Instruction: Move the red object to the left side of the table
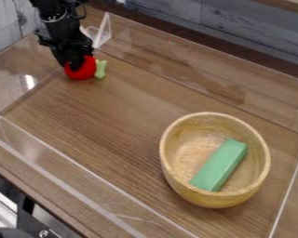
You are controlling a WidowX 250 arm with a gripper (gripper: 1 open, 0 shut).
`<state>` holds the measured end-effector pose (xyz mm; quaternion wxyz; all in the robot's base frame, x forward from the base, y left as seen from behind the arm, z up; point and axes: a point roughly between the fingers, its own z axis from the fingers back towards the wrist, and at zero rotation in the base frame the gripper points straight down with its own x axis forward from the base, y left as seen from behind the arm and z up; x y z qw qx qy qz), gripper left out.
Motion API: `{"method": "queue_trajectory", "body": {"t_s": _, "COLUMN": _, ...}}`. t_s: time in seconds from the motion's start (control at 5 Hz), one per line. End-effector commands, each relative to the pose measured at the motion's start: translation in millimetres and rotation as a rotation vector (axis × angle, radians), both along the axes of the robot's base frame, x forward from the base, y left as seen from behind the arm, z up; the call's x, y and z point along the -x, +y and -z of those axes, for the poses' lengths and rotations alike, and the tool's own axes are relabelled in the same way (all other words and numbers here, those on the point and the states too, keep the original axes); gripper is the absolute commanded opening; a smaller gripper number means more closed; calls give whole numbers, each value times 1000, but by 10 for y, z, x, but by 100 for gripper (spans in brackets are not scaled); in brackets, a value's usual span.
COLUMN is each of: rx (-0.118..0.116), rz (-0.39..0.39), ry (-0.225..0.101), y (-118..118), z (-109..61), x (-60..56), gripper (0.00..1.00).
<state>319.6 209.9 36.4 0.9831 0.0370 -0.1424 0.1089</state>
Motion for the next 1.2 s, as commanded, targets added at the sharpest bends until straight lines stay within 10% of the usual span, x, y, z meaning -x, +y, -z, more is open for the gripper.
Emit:
{"method": "queue_trajectory", "body": {"t_s": 0.0, "rx": -25, "rz": -4, "ry": -19, "y": 18, "z": 6, "x": -121, "gripper": 0}}
{"method": "queue_trajectory", "body": {"t_s": 1.0, "rx": -17, "rz": -19, "ry": 47, "y": -90, "z": 333, "x": -250, "gripper": 0}}
